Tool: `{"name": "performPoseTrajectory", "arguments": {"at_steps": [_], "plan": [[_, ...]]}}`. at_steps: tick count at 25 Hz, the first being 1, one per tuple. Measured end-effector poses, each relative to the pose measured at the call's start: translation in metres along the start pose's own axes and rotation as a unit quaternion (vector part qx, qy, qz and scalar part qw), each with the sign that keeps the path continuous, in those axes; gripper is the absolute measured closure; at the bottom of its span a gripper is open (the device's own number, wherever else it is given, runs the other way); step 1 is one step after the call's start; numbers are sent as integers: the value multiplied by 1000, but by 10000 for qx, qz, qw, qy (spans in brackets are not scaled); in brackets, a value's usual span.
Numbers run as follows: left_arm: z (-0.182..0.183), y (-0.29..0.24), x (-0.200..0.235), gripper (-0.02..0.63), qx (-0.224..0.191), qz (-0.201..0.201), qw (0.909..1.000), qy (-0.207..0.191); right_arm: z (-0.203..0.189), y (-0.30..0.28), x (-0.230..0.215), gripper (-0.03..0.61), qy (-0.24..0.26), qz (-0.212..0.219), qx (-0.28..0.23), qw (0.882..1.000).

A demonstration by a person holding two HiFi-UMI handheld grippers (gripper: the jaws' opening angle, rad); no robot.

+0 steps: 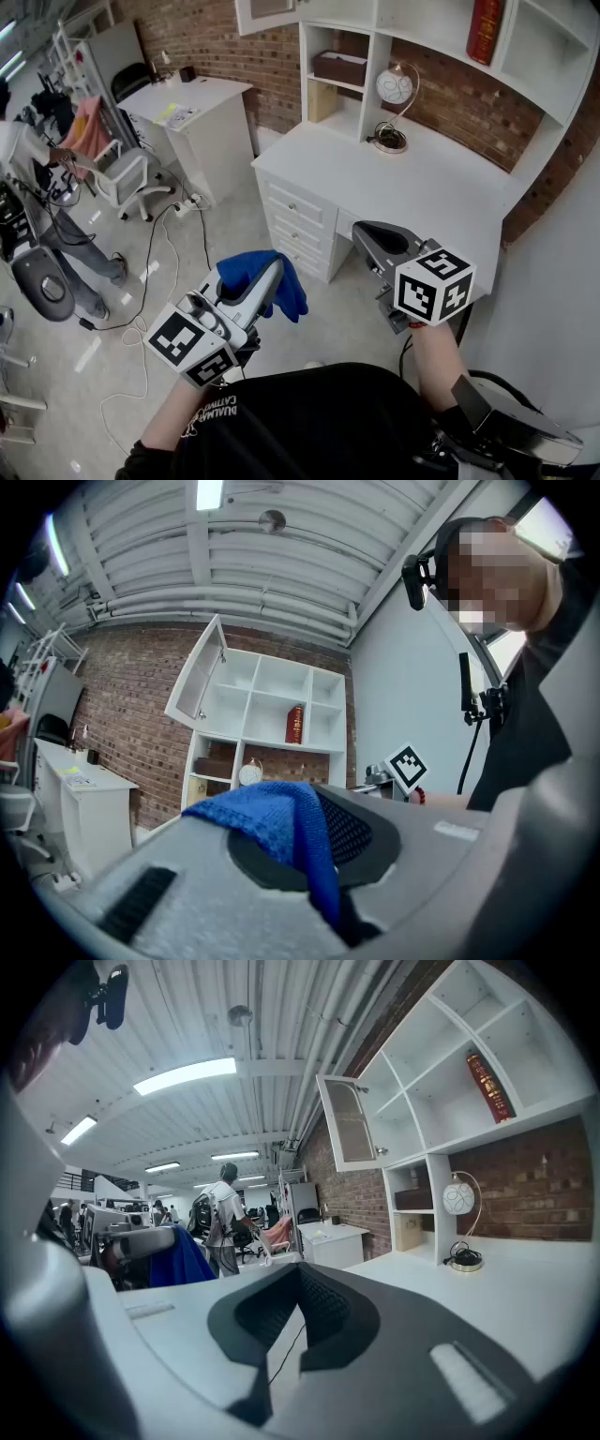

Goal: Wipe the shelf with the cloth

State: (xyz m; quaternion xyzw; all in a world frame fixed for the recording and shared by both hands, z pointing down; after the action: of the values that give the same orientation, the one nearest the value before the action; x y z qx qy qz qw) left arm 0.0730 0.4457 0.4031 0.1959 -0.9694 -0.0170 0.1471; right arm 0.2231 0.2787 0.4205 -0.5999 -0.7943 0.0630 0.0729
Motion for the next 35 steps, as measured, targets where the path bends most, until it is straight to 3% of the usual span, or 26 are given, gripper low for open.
{"name": "performPoseTrajectory", "arguments": {"at_steps": [14, 18, 22, 29, 35], "plan": [[-30, -18, 35, 603, 298, 144, 9979, 553, -53, -33, -20, 569, -626, 252, 534, 9963], [-29, -34, 49, 603, 186, 124, 9971, 726, -57, -41, -35, 569, -652, 190, 606, 9958], [-18, -56, 65, 604, -27, 106, 9979, 645, -46, -54, -57, 569, -517, 242, 607, 9965], [-2, -102, 84, 604, -175, -141, 9986, 470, -32, -84, -74, 569, 36, 763, 736, 9944], [9, -116, 108, 604, -183, -218, 9993, 229, -18, -107, -96, 569, 27, 706, 549, 9960]]}}
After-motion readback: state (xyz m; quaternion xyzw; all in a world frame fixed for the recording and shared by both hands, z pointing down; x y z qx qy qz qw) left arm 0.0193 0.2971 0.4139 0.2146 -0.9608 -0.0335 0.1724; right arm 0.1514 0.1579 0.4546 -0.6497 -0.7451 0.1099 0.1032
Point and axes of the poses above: the fingertips, and each gripper's own axes: y backward along the fingers, x to its left, z out of its top, the point moved 7 cm from there along y, backward along the fingers, and after that the axes turned 11 degrees about y, right-handed, at the moved point
